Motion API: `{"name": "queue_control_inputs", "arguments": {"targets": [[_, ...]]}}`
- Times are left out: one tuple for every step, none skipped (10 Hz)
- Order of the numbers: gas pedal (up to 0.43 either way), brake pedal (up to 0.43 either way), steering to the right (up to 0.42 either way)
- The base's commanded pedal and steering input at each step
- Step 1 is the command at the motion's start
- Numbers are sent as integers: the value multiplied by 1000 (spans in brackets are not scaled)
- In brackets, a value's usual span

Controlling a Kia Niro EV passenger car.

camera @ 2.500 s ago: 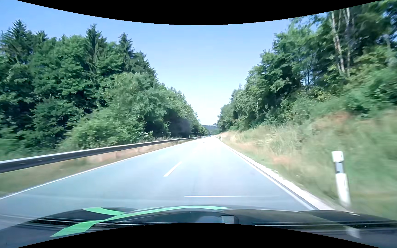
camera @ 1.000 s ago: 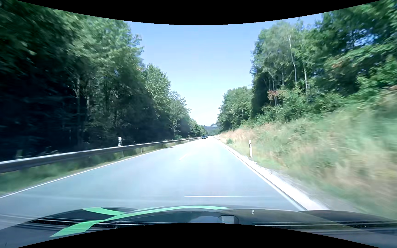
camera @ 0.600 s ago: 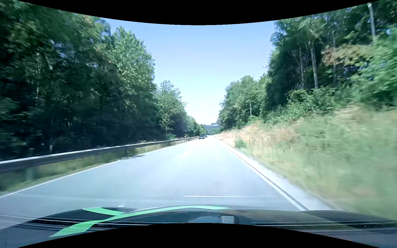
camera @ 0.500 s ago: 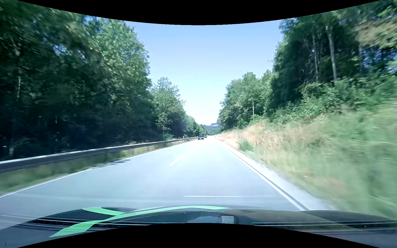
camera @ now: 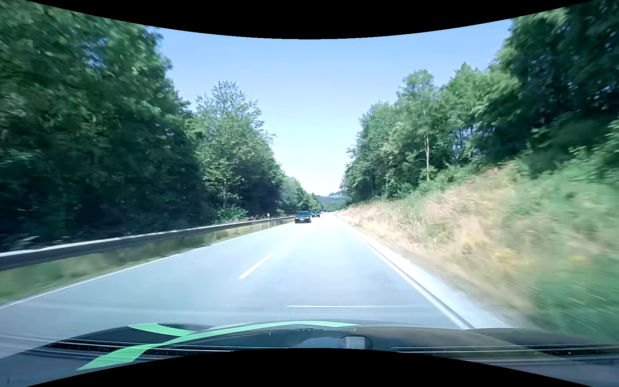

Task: Follow the waypoints while adhering to traffic rules and regulations

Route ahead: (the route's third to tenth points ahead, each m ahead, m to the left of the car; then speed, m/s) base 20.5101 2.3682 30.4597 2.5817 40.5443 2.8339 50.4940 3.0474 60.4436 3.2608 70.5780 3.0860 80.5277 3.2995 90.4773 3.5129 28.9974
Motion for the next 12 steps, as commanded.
{"name": "queue_control_inputs", "arguments": {"targets": [[220, 0, -3], [209, 0, -3], [209, 0, -3], [209, 0, -3], [209, 0, -3], [220, 0, -3], [220, 0, -3], [220, 0, -3], [220, 0, -3], [228, 0, -3], [228, 0, -3], [228, 0, -3]]}}
